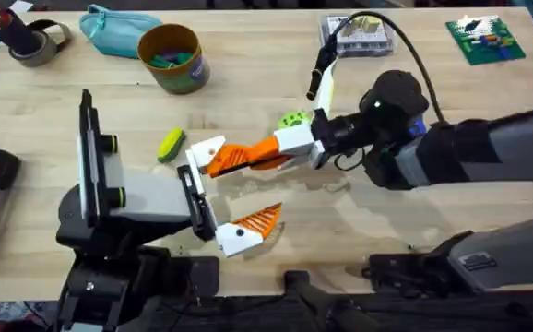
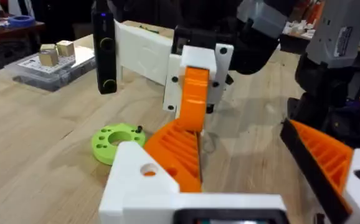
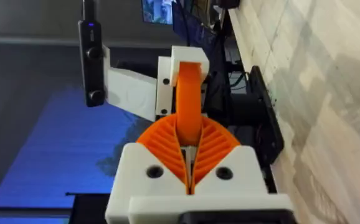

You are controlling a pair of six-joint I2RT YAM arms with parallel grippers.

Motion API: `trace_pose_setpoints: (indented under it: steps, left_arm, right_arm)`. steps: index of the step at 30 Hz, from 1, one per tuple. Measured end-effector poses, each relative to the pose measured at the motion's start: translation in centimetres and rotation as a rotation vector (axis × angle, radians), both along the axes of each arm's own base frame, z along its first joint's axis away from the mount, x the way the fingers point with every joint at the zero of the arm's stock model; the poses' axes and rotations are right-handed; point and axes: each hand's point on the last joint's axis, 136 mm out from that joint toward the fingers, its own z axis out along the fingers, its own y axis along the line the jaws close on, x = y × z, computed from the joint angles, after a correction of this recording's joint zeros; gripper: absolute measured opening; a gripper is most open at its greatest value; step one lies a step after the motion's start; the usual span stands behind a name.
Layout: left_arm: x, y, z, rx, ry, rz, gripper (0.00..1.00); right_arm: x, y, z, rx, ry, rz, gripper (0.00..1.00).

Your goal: Pick up the gripper from the table and insert it into the empty holder that is missing its gripper. Then pick up a screw, insert it into the mounting hole, and use the screwdriver to tighten it. Finally, clean up the table by picking up the vegetable and placing it into the bucket.

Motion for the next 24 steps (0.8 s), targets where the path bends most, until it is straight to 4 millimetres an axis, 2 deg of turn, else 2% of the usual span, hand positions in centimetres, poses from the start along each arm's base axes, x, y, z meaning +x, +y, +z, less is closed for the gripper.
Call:
trace_pose_setpoints:
  steps: [16,24]
  left_arm:
    - [0.1,0.0,0.0,-0.001,0.005,0.004,0.986]
    - [0.4,0.2,0.1,0.0,-0.007,0.023,0.987]
  right_arm:
    - [1.2,0.5,-0.2,-0.007,-0.012,-0.064,0.023]
    - [1.8,0.9,0.5,-0.006,-0.017,-0.054,0.023]
